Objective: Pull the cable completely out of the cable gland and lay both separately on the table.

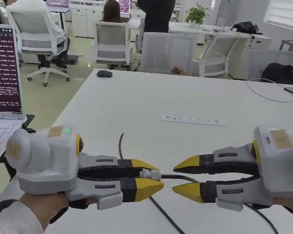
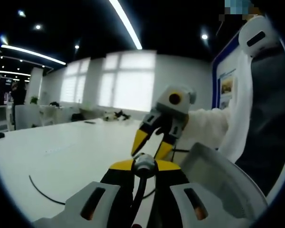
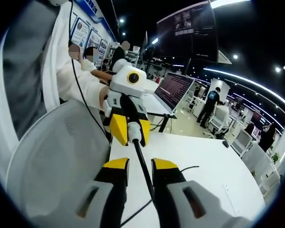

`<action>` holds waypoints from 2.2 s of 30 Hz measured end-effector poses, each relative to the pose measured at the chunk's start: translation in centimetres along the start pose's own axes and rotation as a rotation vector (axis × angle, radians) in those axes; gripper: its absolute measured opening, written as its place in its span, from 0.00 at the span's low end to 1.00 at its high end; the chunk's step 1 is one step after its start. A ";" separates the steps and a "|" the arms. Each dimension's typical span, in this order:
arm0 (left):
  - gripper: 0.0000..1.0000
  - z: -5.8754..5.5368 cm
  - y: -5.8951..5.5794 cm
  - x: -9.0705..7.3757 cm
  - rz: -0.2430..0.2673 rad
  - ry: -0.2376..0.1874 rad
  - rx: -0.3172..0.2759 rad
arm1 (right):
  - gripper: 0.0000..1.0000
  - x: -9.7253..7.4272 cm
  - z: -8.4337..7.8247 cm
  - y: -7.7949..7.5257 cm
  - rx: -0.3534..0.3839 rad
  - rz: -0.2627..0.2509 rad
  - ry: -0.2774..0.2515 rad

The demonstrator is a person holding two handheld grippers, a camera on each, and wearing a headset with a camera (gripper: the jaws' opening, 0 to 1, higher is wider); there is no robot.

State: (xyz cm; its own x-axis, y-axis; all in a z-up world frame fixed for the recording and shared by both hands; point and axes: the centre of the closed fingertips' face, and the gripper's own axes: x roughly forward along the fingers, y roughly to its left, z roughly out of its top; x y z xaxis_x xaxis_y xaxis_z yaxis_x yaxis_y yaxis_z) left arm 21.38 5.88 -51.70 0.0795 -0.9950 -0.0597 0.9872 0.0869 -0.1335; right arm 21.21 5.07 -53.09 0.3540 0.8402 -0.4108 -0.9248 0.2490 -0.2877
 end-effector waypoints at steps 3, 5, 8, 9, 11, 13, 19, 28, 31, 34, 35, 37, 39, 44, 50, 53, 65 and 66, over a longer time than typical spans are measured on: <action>0.17 0.0 0.0 0.0 -0.004 0.001 -0.001 | 0.19 0.3 0.2 0.2 -0.005 0.011 -0.007; 0.17 -0.1 -0.1 0.0 -0.009 0.001 -0.003 | 0.17 0.4 0.3 0.5 -0.009 0.021 -0.006; 0.17 -0.2 -0.2 0.1 -0.017 0.007 -0.003 | 0.12 0.5 0.0 0.6 -0.015 0.024 -0.001; 0.17 -0.2 -0.4 0.2 -0.022 0.010 -0.003 | 0.08 0.4 -0.1 0.6 -0.012 0.021 -0.002; 0.17 -0.3 -0.5 0.3 -0.026 0.014 0.005 | 0.07 0.3 -0.2 0.5 -0.002 0.020 -0.007; 0.17 -0.4 -0.6 0.3 -0.030 0.018 -0.001 | 0.06 0.3 -0.3 0.8 -0.005 0.028 -0.005; 0.17 -0.4 -0.5 0.3 -0.028 0.016 -0.005 | 0.05 0.3 -0.4 0.9 -0.018 0.027 -0.002; 0.17 -0.4 -0.2 0.1 -0.016 0.014 -0.033 | 0.06 0.1 -1.2 0.6 0.001 0.010 0.003; 0.17 -0.4 -0.2 0.1 -0.013 0.011 -0.037 | 0.06 -0.3 -1.6 0.4 0.006 0.001 0.009; 0.17 -0.5 -0.1 0.1 -0.011 0.014 -0.043 | 0.06 -0.7 -2.2 0.2 0.017 -0.012 0.019; 0.17 -0.5 0.0 0.1 -0.010 0.015 -0.045 | 0.06 -0.8 -2.5 0.1 0.023 -0.019 0.022; 0.17 -0.5 0.0 0.1 -0.007 0.015 -0.047 | 0.06 -1.2 -2.8 -0.1 0.030 -0.028 0.025; 0.17 -0.5 0.1 0.0 -0.005 0.012 -0.050 | 0.06 -1.6 -3.0 -0.2 0.038 -0.038 0.027; 0.17 -0.4 0.3 0.0 0.007 0.012 -0.049 | 0.06 -2.3 -3.7 -0.7 0.057 -0.061 0.037; 0.17 -0.2 0.6 -0.2 0.024 0.001 -0.053 | 0.06 -2.8 -4.8 -0.9 0.077 -0.077 0.057; 0.17 -0.2 0.6 -0.1 0.024 0.002 -0.051 | 0.06 -2.8 -4.8 -0.8 0.081 -0.077 0.059; 0.16 0.4 0.2 -0.1 0.009 -0.013 -0.029 | 0.06 -1.9 -5.7 -0.3 0.102 -0.049 0.098; 0.16 0.3 0.2 -0.1 0.009 -0.012 -0.027 | 0.06 -1.8 -5.7 -0.3 0.104 -0.049 0.100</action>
State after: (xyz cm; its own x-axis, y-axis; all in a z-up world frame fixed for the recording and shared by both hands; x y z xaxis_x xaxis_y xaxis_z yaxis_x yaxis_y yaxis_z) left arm 21.61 6.02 -51.41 0.0900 -0.9947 -0.0495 0.9824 0.0969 -0.1595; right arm 21.64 0.77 -57.22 0.4067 0.7749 -0.4838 -0.9135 0.3419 -0.2203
